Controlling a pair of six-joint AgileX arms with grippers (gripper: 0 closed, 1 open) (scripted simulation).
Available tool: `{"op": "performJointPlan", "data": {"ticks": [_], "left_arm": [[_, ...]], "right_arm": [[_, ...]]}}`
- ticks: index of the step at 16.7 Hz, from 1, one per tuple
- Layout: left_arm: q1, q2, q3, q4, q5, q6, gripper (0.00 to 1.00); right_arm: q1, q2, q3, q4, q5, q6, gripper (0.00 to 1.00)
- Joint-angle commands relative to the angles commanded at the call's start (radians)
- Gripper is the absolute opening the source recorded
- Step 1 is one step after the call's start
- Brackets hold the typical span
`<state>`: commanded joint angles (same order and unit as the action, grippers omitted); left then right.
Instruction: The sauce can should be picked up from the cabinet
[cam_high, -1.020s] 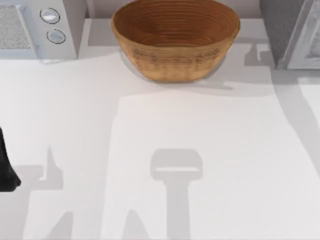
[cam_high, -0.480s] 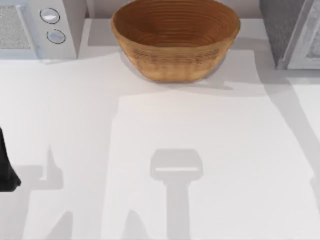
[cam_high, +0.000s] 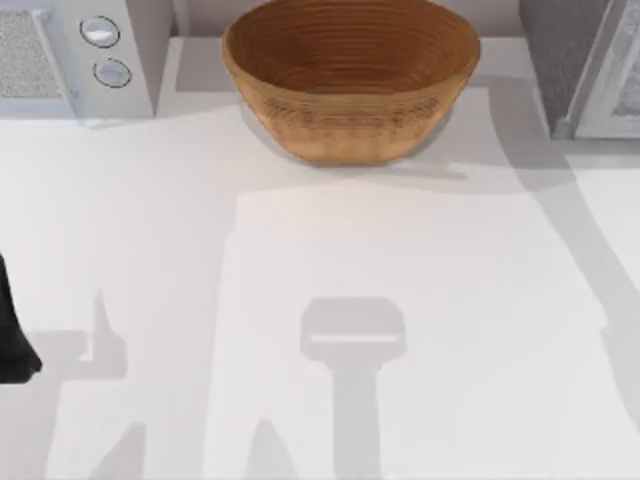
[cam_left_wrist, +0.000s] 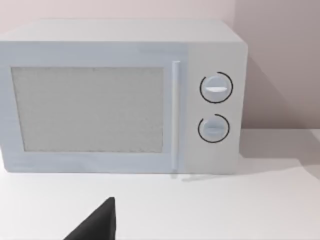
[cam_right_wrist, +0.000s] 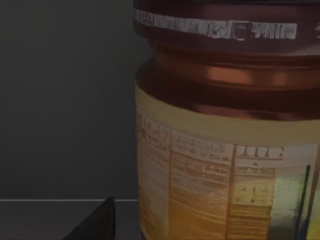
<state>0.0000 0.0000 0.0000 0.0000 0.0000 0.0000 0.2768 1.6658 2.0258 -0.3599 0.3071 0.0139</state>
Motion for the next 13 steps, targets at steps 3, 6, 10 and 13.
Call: {"op": "performJointPlan", "data": {"ticks": [3, 6, 10, 13], "left_arm": [[0.000, 0.000, 0.000, 0.000, 0.000, 0.000, 1.00], [0.000, 0.000, 0.000, 0.000, 0.000, 0.000, 1.00], [0.000, 0.000, 0.000, 0.000, 0.000, 0.000, 1.00], [0.000, 0.000, 0.000, 0.000, 0.000, 0.000, 1.00]], "right_arm": [[-0.003, 0.031, 0.040, -0.008, -0.005, 0.000, 1.00], [-0.015, 0.119, 0.158, -0.035, -0.016, 0.000, 1.00], [-0.036, 0.239, 0.319, -0.072, -0.035, -0.001, 1.00], [-0.043, 0.279, 0.370, -0.085, -0.042, -0.001, 1.00]]}}
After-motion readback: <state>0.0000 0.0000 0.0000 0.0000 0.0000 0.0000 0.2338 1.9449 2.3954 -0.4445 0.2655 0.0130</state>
